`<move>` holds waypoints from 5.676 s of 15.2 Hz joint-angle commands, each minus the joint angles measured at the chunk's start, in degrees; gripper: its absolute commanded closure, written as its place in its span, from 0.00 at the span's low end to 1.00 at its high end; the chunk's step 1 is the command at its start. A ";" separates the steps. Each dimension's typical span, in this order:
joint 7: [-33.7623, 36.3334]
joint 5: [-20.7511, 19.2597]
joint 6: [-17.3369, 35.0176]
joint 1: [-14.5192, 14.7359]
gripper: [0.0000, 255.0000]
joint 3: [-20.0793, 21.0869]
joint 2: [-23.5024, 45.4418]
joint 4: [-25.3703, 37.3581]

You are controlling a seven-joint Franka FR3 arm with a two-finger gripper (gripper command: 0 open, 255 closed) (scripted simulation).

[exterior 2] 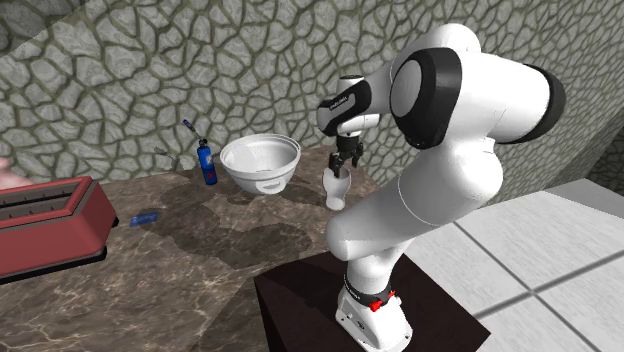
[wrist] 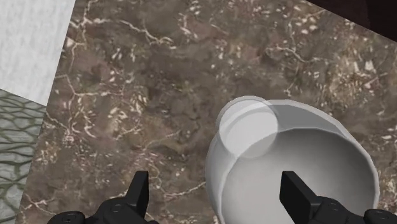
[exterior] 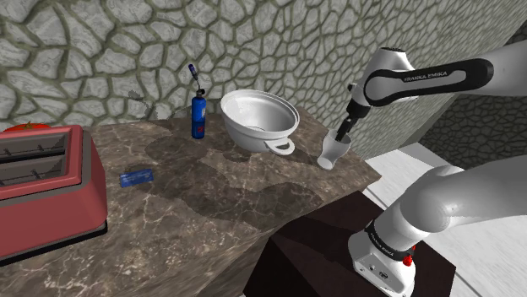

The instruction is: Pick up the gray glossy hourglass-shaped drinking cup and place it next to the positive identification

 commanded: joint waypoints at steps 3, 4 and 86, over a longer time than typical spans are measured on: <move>-0.05 -0.30 2.58 -0.07 0.00 -0.53 1.40 -1.13; -0.05 -0.30 2.58 -0.07 0.00 -0.53 1.41 -1.13; 32.45 17.96 -31.41 12.09 1.00 33.29 5.65 35.22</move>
